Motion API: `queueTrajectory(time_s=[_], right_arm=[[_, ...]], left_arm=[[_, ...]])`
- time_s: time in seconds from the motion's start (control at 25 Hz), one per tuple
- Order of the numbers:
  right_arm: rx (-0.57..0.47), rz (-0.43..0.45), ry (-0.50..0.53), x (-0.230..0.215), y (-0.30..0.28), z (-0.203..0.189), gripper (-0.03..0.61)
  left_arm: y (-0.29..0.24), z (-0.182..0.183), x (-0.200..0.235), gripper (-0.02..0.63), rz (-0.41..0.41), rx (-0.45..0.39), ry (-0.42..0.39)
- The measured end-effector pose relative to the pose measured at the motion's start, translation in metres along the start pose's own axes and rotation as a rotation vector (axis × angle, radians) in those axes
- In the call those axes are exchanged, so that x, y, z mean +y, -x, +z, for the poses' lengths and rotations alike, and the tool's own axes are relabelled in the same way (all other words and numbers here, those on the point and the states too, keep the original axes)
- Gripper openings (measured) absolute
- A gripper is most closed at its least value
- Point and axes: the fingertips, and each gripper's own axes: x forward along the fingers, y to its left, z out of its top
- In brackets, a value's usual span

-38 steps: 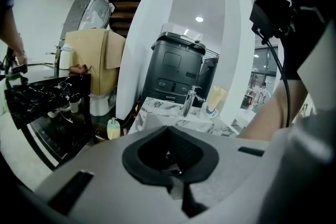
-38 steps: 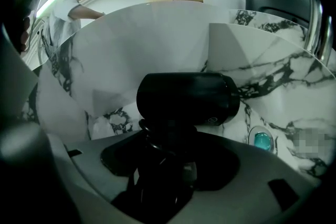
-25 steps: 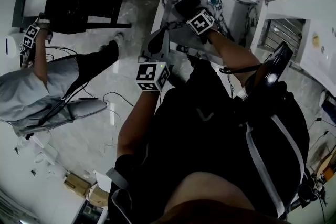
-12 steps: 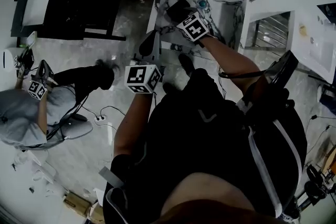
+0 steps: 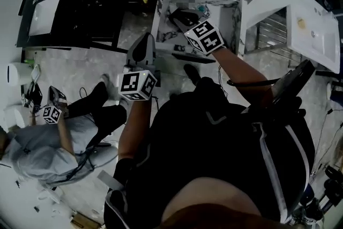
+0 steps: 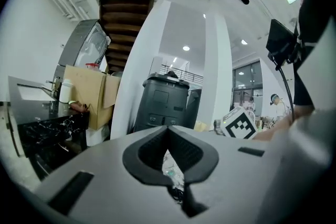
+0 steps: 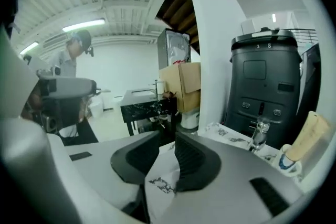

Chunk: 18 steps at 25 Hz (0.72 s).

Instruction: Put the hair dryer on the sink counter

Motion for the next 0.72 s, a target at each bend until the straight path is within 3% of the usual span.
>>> queueTrajectory(time_s=[0.24,0.48,0.72], right_arm=[[-0.137,-0.013,-0.009,0.020,0.046,0.046,0.076],[-0.250,-0.056,0.019,0.036,0.082,0.089,0.060],[-0.301,-0.108,0.023,0.043,0.096,0.104,0.030]], left_arm=[[0.023,0.022,0.001,0.005,0.025,-0.073,0.017],[0.041,0.044,0.005,0.005,0.052,-0.112,-0.033],[0.049,0.050,0.007,0.005,0.053,-0.116,-0.028]])
